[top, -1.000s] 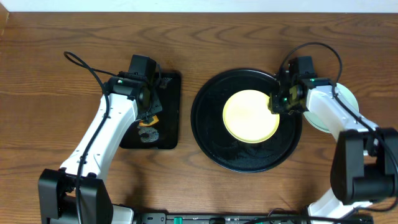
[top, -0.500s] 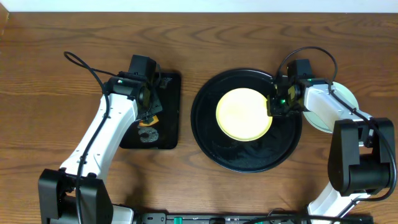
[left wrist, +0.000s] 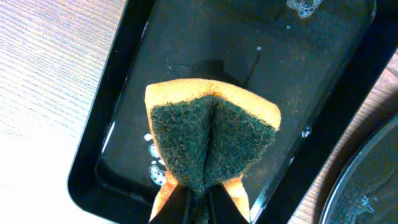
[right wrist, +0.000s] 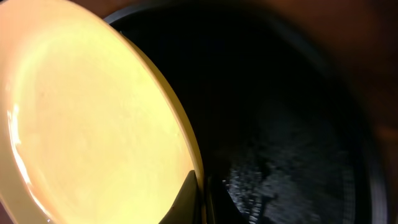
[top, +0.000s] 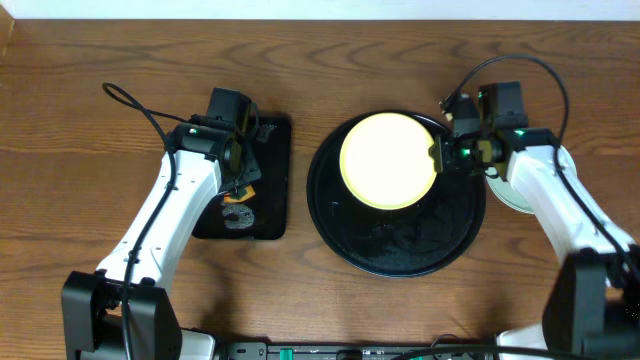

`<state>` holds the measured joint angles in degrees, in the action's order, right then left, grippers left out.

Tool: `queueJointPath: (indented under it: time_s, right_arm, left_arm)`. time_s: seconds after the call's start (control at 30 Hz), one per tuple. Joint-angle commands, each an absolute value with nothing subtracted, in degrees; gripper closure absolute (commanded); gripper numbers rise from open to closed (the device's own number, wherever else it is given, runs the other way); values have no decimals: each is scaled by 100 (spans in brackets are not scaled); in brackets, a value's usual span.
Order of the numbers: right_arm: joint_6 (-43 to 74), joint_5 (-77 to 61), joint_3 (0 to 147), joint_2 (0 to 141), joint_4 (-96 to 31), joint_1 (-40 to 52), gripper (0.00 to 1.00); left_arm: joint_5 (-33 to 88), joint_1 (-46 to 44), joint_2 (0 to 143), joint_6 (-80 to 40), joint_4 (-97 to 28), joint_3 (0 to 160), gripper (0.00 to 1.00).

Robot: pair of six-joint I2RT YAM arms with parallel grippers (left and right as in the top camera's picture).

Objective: Clean dirty plates on tray and stack at the side
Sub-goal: 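Regrip the yellow plate rim with the right gripper and lift it, then carry the yellow plate right and stack it on the green plates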

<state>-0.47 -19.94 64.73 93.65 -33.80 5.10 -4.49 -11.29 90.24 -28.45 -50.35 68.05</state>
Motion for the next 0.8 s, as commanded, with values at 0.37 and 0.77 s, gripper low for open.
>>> queueJointPath:
  time_s: [0.37,0.77]
  right_arm:
    - [-353,1446,6497,8086,-3446,1645,99]
    - [-353,4604,6497,8047,-3398,3437,99]
  left_arm:
    - [-519,-1100,9067,-2788,-5048,6755,92]
    - [-519,-1100,9067,-2788,-5048,6755,92]
